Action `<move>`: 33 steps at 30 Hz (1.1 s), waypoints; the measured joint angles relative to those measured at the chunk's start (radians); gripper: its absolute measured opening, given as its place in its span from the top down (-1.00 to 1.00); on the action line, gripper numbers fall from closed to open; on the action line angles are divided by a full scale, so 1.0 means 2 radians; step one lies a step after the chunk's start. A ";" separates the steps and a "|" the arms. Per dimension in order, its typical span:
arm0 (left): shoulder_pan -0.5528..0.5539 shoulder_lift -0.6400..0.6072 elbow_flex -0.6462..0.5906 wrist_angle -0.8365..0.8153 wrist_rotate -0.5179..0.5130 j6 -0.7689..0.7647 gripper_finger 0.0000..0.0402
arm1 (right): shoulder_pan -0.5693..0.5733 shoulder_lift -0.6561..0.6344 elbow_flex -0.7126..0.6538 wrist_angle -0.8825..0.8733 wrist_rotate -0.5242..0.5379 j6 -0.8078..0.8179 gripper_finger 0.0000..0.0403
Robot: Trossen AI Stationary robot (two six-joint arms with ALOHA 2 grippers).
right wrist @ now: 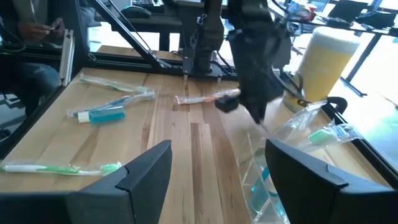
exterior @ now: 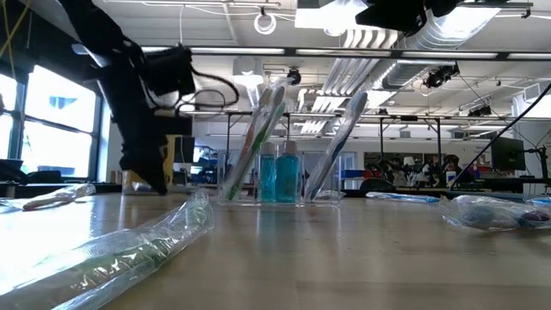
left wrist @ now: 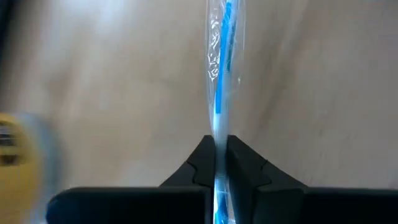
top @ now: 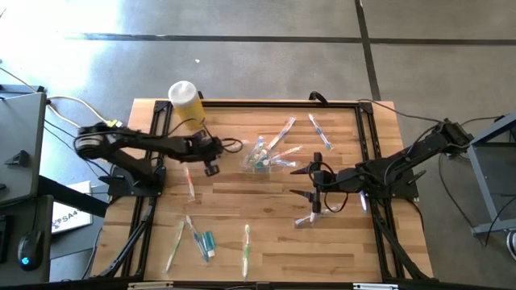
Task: Pick & Place toothbrushing station
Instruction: Put the blue toothbrush into the transparent organizer
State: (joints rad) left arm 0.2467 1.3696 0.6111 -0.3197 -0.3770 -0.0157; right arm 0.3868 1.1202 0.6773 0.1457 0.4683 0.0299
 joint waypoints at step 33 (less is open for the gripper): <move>-0.335 -0.056 0.088 0.340 -0.102 0.109 0.96 | -0.044 0.000 0.000 0.157 -0.162 -0.081 -0.24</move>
State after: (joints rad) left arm -0.4239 1.2576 0.7872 0.3597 -0.5820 0.2031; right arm 0.2990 1.1202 0.6777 0.4593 0.1447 -0.1331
